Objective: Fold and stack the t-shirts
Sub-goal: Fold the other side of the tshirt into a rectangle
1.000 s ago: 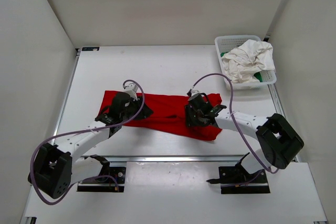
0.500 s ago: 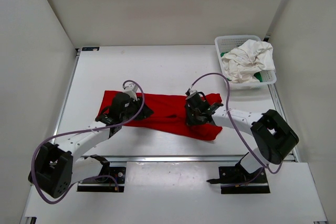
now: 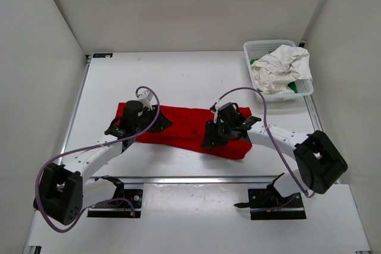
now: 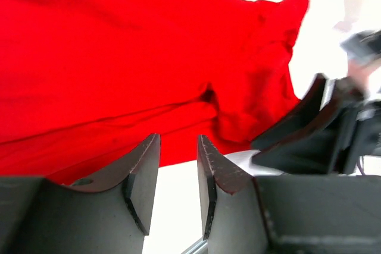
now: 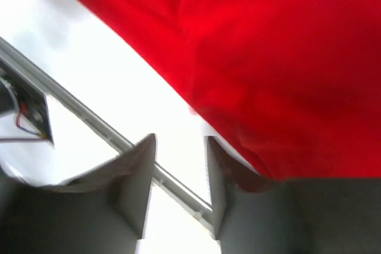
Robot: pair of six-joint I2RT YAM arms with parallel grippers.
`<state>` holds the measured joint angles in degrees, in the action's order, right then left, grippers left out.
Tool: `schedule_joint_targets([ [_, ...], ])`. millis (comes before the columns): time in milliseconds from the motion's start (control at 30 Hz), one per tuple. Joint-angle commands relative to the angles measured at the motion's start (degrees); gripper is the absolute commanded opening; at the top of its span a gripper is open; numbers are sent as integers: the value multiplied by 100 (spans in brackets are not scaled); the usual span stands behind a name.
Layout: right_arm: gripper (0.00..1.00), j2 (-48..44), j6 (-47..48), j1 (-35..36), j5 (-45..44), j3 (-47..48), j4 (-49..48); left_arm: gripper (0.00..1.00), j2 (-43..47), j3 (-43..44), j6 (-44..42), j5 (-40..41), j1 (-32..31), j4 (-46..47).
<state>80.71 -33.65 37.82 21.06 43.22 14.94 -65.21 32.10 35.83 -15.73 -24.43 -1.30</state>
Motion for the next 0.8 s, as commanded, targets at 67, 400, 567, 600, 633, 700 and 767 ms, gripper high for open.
schedule_joint_targets([
  [67,41,-46,236,138,154,292,360,43,123,306,-15,-238,131,-195],
  [400,2,-1268,341,-2153,-391,-691,-253,43,-1088,552,432,-264,-212,736],
  [567,22,-733,359,-2998,-1261,-692,-667,41,-1731,386,863,-641,156,1324],
  [600,30,-654,411,-3070,-1201,-805,-955,40,-1784,359,899,-686,244,1317],
  [633,34,-609,377,-3271,-1061,-902,-1062,40,-1793,289,873,-695,280,1369],
  [700,37,-442,324,-3404,-815,-965,-1369,41,-1776,201,802,-459,359,1325],
  [767,36,-275,289,-3360,-945,-921,-1441,41,-1784,95,785,-388,464,1369],
])
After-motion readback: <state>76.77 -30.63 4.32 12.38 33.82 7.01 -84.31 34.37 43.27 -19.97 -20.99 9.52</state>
